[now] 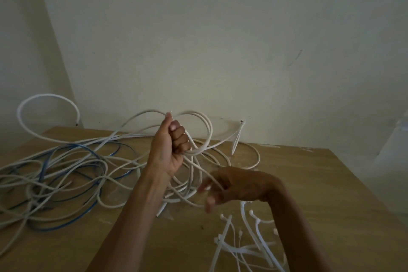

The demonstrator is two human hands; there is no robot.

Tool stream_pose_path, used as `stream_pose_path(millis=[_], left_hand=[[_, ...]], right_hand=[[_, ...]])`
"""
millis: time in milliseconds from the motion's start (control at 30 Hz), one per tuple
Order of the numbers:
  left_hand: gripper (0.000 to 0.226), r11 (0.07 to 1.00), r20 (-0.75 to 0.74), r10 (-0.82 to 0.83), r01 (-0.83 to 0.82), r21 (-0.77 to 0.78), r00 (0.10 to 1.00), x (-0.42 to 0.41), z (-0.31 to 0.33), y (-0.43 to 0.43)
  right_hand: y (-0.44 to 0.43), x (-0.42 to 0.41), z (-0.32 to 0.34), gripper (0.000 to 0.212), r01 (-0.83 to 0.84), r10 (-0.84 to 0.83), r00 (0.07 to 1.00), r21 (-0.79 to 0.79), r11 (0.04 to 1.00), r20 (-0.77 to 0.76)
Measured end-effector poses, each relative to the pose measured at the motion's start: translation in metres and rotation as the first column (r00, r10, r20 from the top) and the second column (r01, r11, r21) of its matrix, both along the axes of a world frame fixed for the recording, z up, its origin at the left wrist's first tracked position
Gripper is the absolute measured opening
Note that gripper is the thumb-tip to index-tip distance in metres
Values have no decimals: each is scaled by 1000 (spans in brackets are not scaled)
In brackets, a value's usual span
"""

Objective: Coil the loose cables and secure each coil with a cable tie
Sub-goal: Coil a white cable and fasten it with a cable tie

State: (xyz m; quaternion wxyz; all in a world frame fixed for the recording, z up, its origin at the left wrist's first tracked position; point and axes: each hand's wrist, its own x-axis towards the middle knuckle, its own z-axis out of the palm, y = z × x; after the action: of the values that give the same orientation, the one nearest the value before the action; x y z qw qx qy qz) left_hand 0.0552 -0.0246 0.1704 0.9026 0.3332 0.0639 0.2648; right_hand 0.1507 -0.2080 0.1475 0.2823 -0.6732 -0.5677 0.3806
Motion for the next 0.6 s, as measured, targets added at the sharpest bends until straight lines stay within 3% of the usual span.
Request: stream_pose_path(millis=[67,133,233,267,333,367,433,467,500,600], left_hand=[[48,999,35,38,-36,-38,999,-5,1,15],[51,996,65,61,-56,-71,996,-10,1,25],[57,986,108,116,-101,-130,987,-14,1,36],[57,983,122,132,-115,-141,984,-16,2,37],[53,978,136,167,-147,-145,977,-16,4,38],[50,976,140,183,-163,-144,973,-16,5,38],[49,970,151,212,-190,-151,966,-18,6,40],[50,967,157,224,-199,-161,962,-20,7,43],[52,964,161,232,-205,-171,959,-22,7,46],[56,958,181,246,-211,-194,952,-23,6,52]], right_hand=[[-6,12,-2,10,23,-23,1000,-10,1000,16],[-13,27,-2,7,233,-245,959,92,968,145],[-20,46,0,21,483,-590,683,340,807,430],[-19,46,2,27,529,-688,611,444,723,392],[-17,43,7,31,599,-775,621,568,564,115],[-21,44,10,32,628,-724,688,543,558,-52],[-35,49,13,37,550,-425,831,422,721,-359],[-44,54,12,39,452,-217,835,407,793,-506],[-53,61,9,38,371,-18,768,421,827,-640],[-66,82,4,29,296,346,364,460,837,-865]])
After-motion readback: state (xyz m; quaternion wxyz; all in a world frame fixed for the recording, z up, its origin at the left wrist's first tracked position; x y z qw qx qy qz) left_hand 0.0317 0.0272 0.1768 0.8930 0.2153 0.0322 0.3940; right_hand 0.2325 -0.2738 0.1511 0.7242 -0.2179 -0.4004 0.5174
